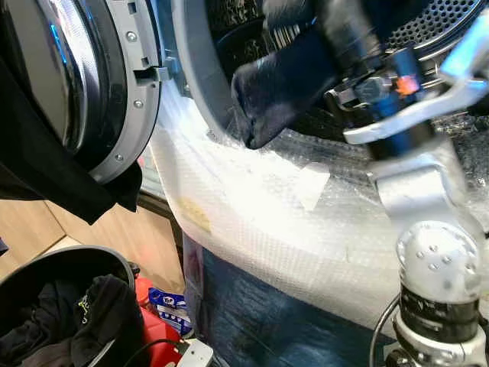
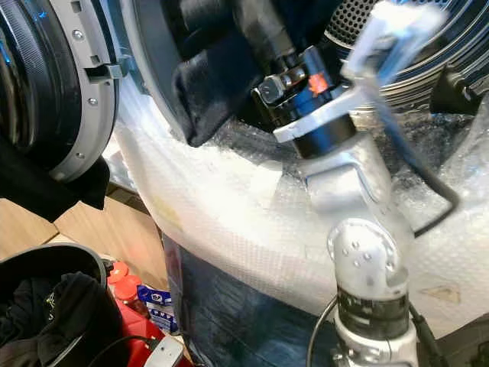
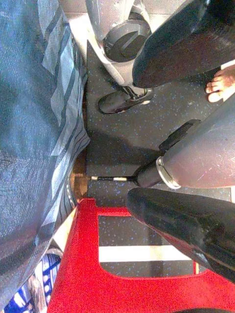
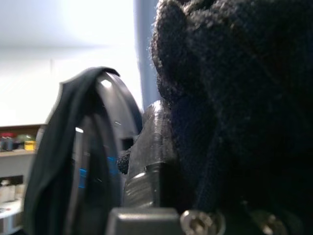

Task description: Clothes washing

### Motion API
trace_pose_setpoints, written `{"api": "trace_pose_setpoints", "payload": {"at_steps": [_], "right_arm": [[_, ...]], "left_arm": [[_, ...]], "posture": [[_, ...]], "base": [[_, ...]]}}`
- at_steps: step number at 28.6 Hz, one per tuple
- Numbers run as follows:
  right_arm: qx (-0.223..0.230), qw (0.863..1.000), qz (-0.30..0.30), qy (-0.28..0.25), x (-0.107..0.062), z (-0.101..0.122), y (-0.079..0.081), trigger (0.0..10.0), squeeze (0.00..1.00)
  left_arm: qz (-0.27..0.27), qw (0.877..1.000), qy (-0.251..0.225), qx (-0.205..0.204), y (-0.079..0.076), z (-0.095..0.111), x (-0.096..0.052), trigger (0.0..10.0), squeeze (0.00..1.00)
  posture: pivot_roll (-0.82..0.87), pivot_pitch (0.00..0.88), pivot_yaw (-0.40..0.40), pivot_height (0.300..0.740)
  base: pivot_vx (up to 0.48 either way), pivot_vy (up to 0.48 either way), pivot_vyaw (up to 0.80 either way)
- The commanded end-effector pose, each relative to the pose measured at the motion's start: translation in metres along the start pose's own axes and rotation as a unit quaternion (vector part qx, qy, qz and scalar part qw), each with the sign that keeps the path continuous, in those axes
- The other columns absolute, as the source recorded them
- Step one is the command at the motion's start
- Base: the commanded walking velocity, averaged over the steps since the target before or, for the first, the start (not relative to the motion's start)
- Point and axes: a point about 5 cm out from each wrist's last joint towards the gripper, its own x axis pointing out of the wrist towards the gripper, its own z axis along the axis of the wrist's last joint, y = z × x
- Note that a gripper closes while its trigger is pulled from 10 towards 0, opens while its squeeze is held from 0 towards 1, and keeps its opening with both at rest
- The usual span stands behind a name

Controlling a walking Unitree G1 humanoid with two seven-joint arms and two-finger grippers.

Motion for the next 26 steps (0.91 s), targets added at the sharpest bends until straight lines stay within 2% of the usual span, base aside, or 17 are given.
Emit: {"api": "trace_pose_setpoints", "payload": {"at_steps": [1, 3, 7, 11, 16, 17, 19, 20, 22, 24, 25, 26], "right_arm": [[-0.012, 1.0, 0.018, -0.008, 0.01, 0.005, 0.006, 0.0, 0.0], [-0.007, 1.0, 0.018, -0.002, 0.026, -0.006, 0.01, 0.0, 0.0], [-0.006, 1.0, -0.004, 0.01, 0.04, -0.012, 0.006, 0.0, 0.0], [-0.013, 0.999, -0.035, 0.025, 0.064, -0.005, -0.005, 0.0, 0.0], [-0.024, 0.996, -0.078, 0.034, 0.08, 0.004, -0.02, 0.0, 0.0], [-0.028, 0.992, -0.111, 0.045, 0.09, 0.007, -0.03, 0.0, 0.0], [-0.03, 0.989, -0.136, 0.057, 0.1, 0.009, -0.036, 0.0, 0.0], [-0.018, 0.982, -0.176, 0.067, 0.108, 0.01, -0.045, 0.0, 0.0], [-0.017, 0.976, -0.205, 0.075, 0.112, 0.01, -0.052, 0.0, 0.0], [-0.032, 0.964, -0.248, 0.094, 0.115, 0.008, -0.064, 0.0, 0.0], [-0.04, 0.958, -0.263, 0.105, 0.114, 0.006, -0.068, 5.3, 0.0], [-0.045, 0.954, -0.274, 0.112, 0.114, 0.005, -0.071, 5.3, 0.0]], "left_arm": [[0.0, 1.0, 0.009, 0.0, 0.001, -0.002, 0.0, 10.0, 0.0], [-0.001, 1.0, 0.009, 0.003, 0.001, -0.002, 0.0, 10.0, 0.0], [-0.001, 1.0, 0.01, 0.004, 0.001, -0.002, 0.0, 10.0, 0.0], [-0.001, 1.0, 0.01, 0.004, 0.001, -0.002, 0.0, 10.0, 0.0], [-0.001, 1.0, 0.011, 0.004, 0.001, -0.001, 0.0, 10.0, 0.0], [-0.002, 1.0, 0.011, 0.003, 0.001, -0.001, 0.0, 10.0, 0.0], [-0.002, 1.0, 0.011, 0.003, 0.001, -0.001, 0.0, 10.0, 0.0], [-0.003, 1.0, 0.011, 0.004, 0.001, 0.0, 0.0, 10.0, 0.0], [-0.003, 1.0, 0.011, 0.004, 0.001, 0.0, 0.0, 10.0, 0.0], [-0.004, 1.0, 0.011, 0.006, 0.0, 0.0, 0.0, 10.0, 0.0], [-0.004, 1.0, 0.011, 0.005, 0.0, 0.0, 0.0, 10.0, 0.0], [-0.003, 1.0, 0.011, 0.005, 0.0, 0.0, 0.0, 10.0, 0.0]], "posture": [[-0.02, 0.027, 0.01, 0.74], [-0.02, 0.022, 0.01, 0.74], [-0.02, 0.011, 0.011, 0.74], [-0.03, 0.005, 0.012, 0.74], [-0.03, 0.0, 0.008, 0.74], [-0.04, 0.002, 0.011, 0.74], [-0.04, 0.004, 0.01, 0.74], [-0.04, 0.005, 0.01, 0.74], [-0.05, 0.001, 0.005, 0.74], [-0.05, 0.0, 0.002, 0.74], [-0.05, 0.0, 0.002, 0.74], [-0.04, 0.0, -0.001, 0.74]], "base": [[0.0, 0.0, 0.0], [0.0, 0.0, 0.0], [0.0, 0.0, 0.0], [0.0, 0.0, 0.0], [0.0, 0.0, 0.0], [0.0, 0.0, 0.0], [0.0, 0.0, 0.0], [0.0, 0.0, 0.0], [0.0, 0.0, 0.0], [0.0, 0.0, 0.0], [0.0, 0.0, 0.0], [0.0, 0.0, 0.0]]}}
